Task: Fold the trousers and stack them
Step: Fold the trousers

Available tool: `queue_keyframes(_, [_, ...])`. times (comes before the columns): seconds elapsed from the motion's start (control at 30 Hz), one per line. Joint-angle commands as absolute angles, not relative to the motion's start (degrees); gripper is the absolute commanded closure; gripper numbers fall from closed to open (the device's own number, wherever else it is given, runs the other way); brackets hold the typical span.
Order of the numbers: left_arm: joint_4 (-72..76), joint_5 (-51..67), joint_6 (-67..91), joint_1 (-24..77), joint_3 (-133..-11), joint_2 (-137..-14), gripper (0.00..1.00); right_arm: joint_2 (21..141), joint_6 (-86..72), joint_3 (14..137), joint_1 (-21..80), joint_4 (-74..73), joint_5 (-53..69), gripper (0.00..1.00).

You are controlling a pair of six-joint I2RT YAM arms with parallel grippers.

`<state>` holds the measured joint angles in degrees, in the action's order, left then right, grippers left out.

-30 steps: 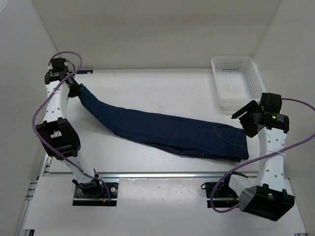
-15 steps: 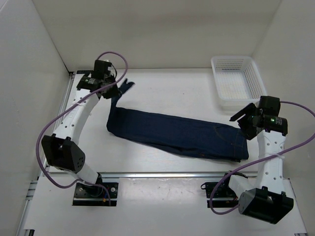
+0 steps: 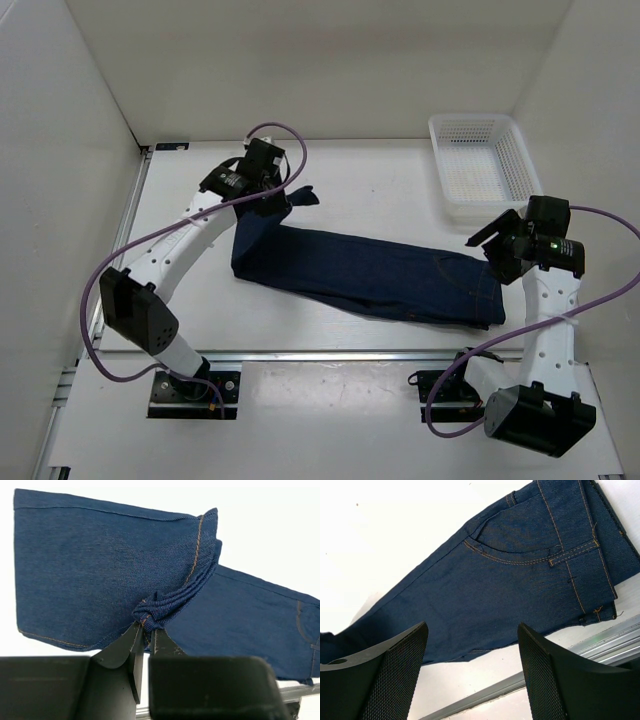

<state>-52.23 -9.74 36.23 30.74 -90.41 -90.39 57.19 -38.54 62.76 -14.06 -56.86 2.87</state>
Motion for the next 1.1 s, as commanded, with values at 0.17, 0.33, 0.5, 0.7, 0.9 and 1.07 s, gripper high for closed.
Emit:
queue_keyframes(0.17, [-50.9, -12.9, 41.5, 36.5, -92.5, -89.7, 0.89, 56.2, -38.1, 62.4, -13.8, -55.8, 3.8, 0.23])
queue_keyframes(0.33, [-48.9, -12.4, 43.8, 40.2, -89.7, -90.9, 0.89, 56.2, -38.1, 61.8, -13.8, -55.8, 3.8, 0.23])
queue_keyframes(0.5, [-46.7, -11.7, 46.7, 46.9, -86.6, -93.9, 0.68, 56.2, -38.1, 61.8, -13.8, -55.8, 3.8, 0.23])
queue_keyframes(0.7, [-46.7, -3.7, 39.4, 48.4, -87.6, -99.4, 0.0, 55.7, -37.5, 61.8, -13.8, -55.8, 3.8, 0.23])
queue_keyframes(0.9, [-57.2, -9.6, 30.5, 48.4, -100.0, -107.6, 0.15, 55.2, -37.5, 60.7, -13.8, -55.8, 3.8, 0.23])
queue_keyframes(1.07, [-61.1, -11.2, 30.5, 50.4, -107.2, -116.9, 0.26, 54.7, -37.5, 60.7, -13.8, -55.8, 4.4, 0.23])
